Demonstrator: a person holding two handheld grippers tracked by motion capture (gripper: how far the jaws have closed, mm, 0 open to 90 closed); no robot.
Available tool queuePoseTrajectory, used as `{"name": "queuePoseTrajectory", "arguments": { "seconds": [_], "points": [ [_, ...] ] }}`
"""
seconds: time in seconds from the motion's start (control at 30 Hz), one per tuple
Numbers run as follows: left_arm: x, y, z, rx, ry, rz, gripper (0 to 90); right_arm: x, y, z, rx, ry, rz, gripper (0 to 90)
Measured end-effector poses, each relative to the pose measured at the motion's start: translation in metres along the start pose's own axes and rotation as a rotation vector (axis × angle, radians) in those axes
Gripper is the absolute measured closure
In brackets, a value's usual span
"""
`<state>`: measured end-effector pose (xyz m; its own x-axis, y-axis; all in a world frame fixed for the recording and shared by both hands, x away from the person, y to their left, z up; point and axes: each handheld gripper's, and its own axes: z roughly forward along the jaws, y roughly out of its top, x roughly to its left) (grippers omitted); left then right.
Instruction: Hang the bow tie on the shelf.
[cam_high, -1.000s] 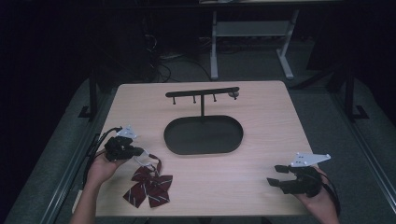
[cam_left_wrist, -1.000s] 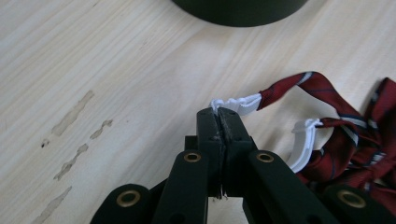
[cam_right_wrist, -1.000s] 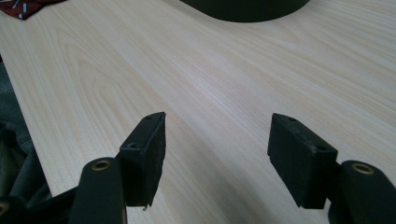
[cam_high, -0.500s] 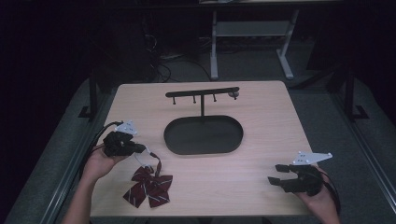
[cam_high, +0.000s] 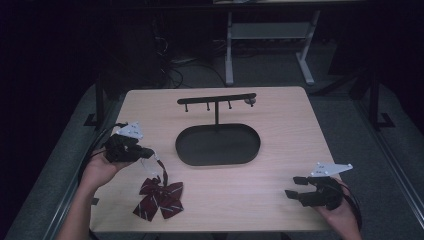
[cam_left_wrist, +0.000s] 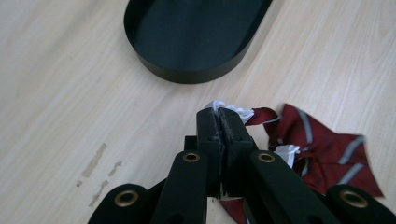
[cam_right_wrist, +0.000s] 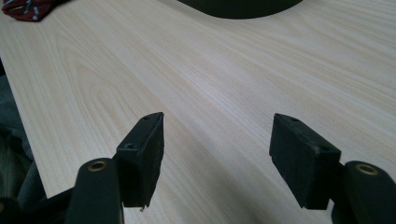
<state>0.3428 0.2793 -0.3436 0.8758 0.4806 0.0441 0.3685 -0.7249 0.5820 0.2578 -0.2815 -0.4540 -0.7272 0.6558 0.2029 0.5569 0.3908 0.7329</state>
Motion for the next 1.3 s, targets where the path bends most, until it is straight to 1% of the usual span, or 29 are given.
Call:
{"name": "queuePoseTrajectory", "arguments": {
  "seconds": [0.07, 0.2, 0.3, 0.37, 0.57, 0.6, 0.8, 1.03, 1.07, 1.23, 1.27, 1.3],
  "points": [
    [0.0, 0.004, -0.004, 0.002, 0.004, 0.012, 88.1, 0.0, 0.0, -0.001, -0.006, -0.003, 0.001, 35.0],
    [-0.001, 0.01, -0.01, -0.005, 0.003, 0.02, 88.2, -0.001, -0.002, -0.004, -0.015, -0.008, 0.008, 35.0],
    [-0.002, 0.015, -0.012, -0.008, 0.004, 0.027, 88.2, 0.0, -0.002, -0.005, -0.02, -0.008, 0.002, 35.0],
    [-0.002, 0.019, -0.013, -0.009, 0.003, 0.037, 88.2, 0.001, -0.002, -0.005, -0.02, -0.009, 0.002, 35.1],
    [-0.003, 0.027, -0.013, -0.007, -0.005, 0.051, 88.2, 0.001, -0.001, -0.004, -0.015, -0.009, -0.002, 35.2],
    [-0.003, 0.031, -0.013, 0.0, -0.011, 0.06, 88.2, 0.001, -0.001, -0.004, -0.018, -0.009, -0.005, 35.3],
    [-0.002, 0.039, -0.015, 0.008, -0.013, 0.08, 88.3, 0.002, -0.001, -0.005, -0.024, -0.004, -0.007, 35.3],
    [-0.002, 0.049, -0.016, 0.006, -0.016, 0.087, 88.2, 0.002, -0.001, -0.006, -0.019, -0.005, -0.009, 35.5],
    [-0.002, 0.051, -0.017, 0.009, -0.017, 0.096, 88.2, 0.003, -0.001, -0.006, -0.019, -0.005, -0.008, 35.5],
    [-0.002, 0.055, -0.02, 0.009, -0.017, 0.104, 88.2, 0.003, -0.001, -0.005, -0.019, -0.003, -0.007, 35.6],
    [-0.002, 0.055, -0.02, 0.003, -0.015, 0.098, 88.2, 0.002, -0.001, -0.005, -0.019, -0.003, -0.008, 35.6],
    [-0.001, 0.056, -0.021, 0.001, -0.016, 0.102, 88.2, 0.002, -0.001, -0.006, -0.019, -0.003, -0.009, 35.6]
  ]
}}
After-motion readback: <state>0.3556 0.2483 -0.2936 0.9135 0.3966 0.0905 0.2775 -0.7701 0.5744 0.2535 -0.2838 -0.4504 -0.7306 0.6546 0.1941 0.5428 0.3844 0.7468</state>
